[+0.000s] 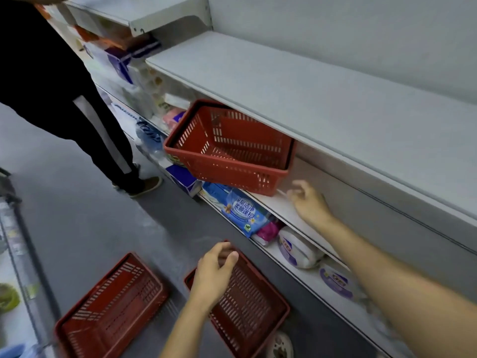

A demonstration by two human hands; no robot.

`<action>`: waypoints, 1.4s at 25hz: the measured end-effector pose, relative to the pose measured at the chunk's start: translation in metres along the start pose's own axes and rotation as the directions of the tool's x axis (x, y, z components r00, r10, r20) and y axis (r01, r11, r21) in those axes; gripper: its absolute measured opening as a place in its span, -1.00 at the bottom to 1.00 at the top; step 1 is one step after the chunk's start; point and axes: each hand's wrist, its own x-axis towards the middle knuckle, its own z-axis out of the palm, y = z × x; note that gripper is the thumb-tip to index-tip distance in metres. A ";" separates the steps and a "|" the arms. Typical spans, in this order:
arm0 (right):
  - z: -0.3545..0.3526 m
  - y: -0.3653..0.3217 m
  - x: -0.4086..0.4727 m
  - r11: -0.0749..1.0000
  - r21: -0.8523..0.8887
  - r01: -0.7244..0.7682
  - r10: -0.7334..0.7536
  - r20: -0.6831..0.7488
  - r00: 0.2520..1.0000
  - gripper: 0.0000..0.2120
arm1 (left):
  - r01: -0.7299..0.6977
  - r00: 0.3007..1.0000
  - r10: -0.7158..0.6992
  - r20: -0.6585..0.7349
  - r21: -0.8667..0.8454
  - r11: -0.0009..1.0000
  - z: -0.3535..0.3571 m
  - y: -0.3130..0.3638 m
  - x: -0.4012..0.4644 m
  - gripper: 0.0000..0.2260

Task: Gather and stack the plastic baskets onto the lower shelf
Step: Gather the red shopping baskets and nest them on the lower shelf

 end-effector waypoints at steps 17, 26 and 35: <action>0.102 -0.018 0.003 0.698 0.614 -0.369 0.500 -0.050 0.864 -0.79 | 0.219 0.974 -0.178 0.143 -0.360 0.907 -0.054 0.010 0.120 -0.64; 0.154 0.036 -0.175 0.631 0.673 -0.386 0.546 -0.032 0.837 -0.78 | 0.253 0.968 -0.225 0.116 -0.460 0.851 -0.052 -0.055 0.136 -0.46; 0.178 0.136 -0.211 0.724 0.437 -0.534 0.611 -0.047 0.790 -0.91 | 0.408 0.913 -0.375 0.163 -0.435 0.803 -0.055 -0.188 0.040 -0.65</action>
